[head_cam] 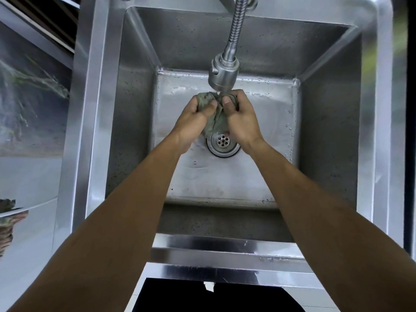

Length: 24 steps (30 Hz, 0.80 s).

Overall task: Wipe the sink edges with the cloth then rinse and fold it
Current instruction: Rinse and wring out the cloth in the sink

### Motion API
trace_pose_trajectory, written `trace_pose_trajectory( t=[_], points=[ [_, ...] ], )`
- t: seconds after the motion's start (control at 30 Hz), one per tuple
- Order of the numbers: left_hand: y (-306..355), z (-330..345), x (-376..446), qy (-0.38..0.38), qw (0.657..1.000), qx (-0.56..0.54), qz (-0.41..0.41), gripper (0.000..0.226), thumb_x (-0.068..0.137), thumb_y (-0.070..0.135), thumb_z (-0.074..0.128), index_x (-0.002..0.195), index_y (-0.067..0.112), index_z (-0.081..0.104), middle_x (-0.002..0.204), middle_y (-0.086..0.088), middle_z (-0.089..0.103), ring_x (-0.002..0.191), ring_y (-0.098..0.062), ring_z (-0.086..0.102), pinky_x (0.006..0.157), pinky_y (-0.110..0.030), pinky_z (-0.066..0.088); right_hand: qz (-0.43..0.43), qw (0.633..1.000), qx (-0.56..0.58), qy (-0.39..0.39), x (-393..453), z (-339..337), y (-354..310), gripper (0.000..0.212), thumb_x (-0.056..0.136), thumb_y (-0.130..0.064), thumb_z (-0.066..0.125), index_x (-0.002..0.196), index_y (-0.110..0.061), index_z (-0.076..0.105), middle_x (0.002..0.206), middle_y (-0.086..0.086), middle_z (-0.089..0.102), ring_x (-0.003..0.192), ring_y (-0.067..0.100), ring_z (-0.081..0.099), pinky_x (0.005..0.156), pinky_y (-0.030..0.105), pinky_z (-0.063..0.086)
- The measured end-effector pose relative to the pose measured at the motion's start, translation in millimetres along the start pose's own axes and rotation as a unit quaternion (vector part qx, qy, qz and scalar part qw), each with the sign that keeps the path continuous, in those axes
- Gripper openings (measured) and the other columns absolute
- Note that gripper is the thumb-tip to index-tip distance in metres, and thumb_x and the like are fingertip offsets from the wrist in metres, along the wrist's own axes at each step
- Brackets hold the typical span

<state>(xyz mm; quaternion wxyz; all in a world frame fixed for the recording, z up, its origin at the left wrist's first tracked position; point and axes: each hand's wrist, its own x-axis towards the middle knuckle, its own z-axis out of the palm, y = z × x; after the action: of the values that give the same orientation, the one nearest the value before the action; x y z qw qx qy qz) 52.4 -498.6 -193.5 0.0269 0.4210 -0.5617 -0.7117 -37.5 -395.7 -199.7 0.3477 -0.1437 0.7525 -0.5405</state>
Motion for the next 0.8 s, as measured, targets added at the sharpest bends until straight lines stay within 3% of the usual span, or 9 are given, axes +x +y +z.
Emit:
trace_pose_trajectory(
  t=[0.1,0.17,0.27,0.37,0.5,0.67,0.8],
  points=[
    [-1,0,2,0.041,0.997,0.048,0.047,0.019,0.106,0.031,0.057,0.12,0.019,0.059,0.093,0.005,0.069,0.076,-0.002,0.066,0.063,-0.02,0.052,0.02,0.999,0.041,-0.016,-5,7,-5,0.012,0.106,-0.024,0.046,0.108,-0.026,0.057,0.089,-0.01,0.064,0.082,0.013,0.061,0.071,0.039,0.051],
    [-2,4,2,0.063,0.991,0.092,0.076,0.02,0.106,0.038,0.052,0.116,0.021,0.056,0.086,0.009,0.066,0.07,0.001,0.062,0.062,-0.02,0.05,-0.001,1.0,0.011,0.0,-10,12,-5,0.013,0.106,-0.026,0.045,0.112,-0.031,0.055,0.088,-0.015,0.065,0.079,0.005,0.062,0.07,0.028,0.05],
    [-8,9,0,0.085,0.981,0.143,0.098,0.027,0.106,0.047,0.044,0.11,0.023,0.055,0.087,0.012,0.068,0.08,-0.002,0.065,0.073,-0.025,0.052,-0.065,0.996,-0.055,0.024,-15,12,-2,0.014,0.107,-0.026,0.042,0.116,-0.026,0.053,0.088,-0.016,0.066,0.076,-0.001,0.062,0.063,0.017,0.048],
    [-11,13,-5,0.112,0.971,0.183,0.108,0.029,0.103,0.054,0.038,0.102,0.029,0.052,0.084,0.013,0.069,0.077,-0.001,0.066,0.064,-0.023,0.051,-0.101,0.99,-0.091,0.017,-20,9,3,0.018,0.109,-0.022,0.041,0.121,-0.02,0.053,0.091,-0.01,0.068,0.075,0.003,0.063,0.06,0.014,0.047],
    [-10,17,-5,0.136,0.964,0.188,0.126,0.028,0.103,0.052,0.038,0.1,0.028,0.052,0.079,0.01,0.069,0.072,-0.004,0.066,0.06,-0.024,0.052,-0.095,0.989,-0.105,0.046,-18,15,0,0.014,0.107,-0.026,0.04,0.113,-0.023,0.052,0.084,-0.013,0.067,0.071,0.004,0.062,0.054,0.013,0.042],
    [-3,16,-1,0.146,0.965,0.172,0.133,0.023,0.104,0.048,0.04,0.091,0.031,0.048,0.071,0.02,0.065,0.064,-0.001,0.061,0.057,-0.019,0.046,-0.081,0.986,-0.127,0.069,-9,21,-7,0.014,0.105,-0.038,0.037,0.106,-0.031,0.048,0.071,-0.009,0.063,0.062,0.009,0.062,0.046,0.021,0.042],
    [-1,11,-4,0.138,0.971,0.157,0.114,0.025,0.103,0.051,0.04,0.093,0.031,0.051,0.074,0.017,0.065,0.068,-0.002,0.062,0.064,-0.028,0.051,-0.048,0.992,-0.105,0.045,-13,20,-7,0.015,0.107,-0.041,0.04,0.111,-0.032,0.05,0.078,-0.011,0.066,0.069,0.007,0.063,0.062,0.036,0.053]
  ],
)
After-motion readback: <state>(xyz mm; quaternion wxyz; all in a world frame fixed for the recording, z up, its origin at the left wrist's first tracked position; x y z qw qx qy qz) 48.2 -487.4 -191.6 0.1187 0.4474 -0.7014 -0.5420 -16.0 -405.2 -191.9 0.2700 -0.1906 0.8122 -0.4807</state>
